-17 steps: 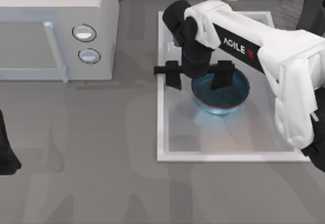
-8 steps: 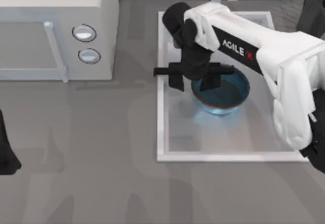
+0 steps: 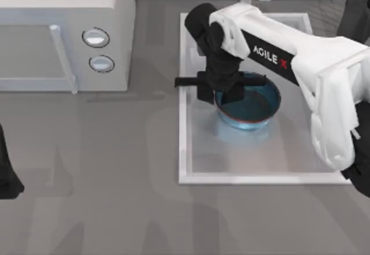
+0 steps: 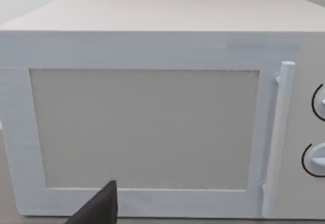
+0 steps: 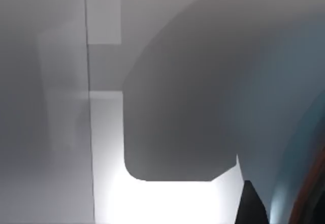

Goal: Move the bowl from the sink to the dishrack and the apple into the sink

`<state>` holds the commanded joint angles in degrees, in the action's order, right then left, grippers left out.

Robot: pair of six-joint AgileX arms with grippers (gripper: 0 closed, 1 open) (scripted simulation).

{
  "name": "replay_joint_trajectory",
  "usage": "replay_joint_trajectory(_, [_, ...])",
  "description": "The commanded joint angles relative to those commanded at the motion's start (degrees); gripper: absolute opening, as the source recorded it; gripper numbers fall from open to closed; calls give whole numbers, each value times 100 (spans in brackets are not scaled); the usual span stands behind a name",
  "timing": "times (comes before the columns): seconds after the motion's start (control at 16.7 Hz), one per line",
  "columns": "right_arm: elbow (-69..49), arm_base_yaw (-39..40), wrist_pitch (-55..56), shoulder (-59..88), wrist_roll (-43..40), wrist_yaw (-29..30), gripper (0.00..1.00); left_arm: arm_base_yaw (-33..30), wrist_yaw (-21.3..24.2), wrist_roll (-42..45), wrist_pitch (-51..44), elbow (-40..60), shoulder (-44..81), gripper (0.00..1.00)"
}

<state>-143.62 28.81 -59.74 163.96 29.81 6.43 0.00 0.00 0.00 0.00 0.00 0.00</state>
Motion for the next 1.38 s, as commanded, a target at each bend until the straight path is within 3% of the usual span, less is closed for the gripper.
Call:
replay_joint_trajectory(0.6, [395,293,-319,-681,289,48,0,0,0,0,0,0,0,100])
replay_joint_trajectory(1.38, [3323,2511,-2802,-5840,2468,300,0,0,0,0,0,0,0,100])
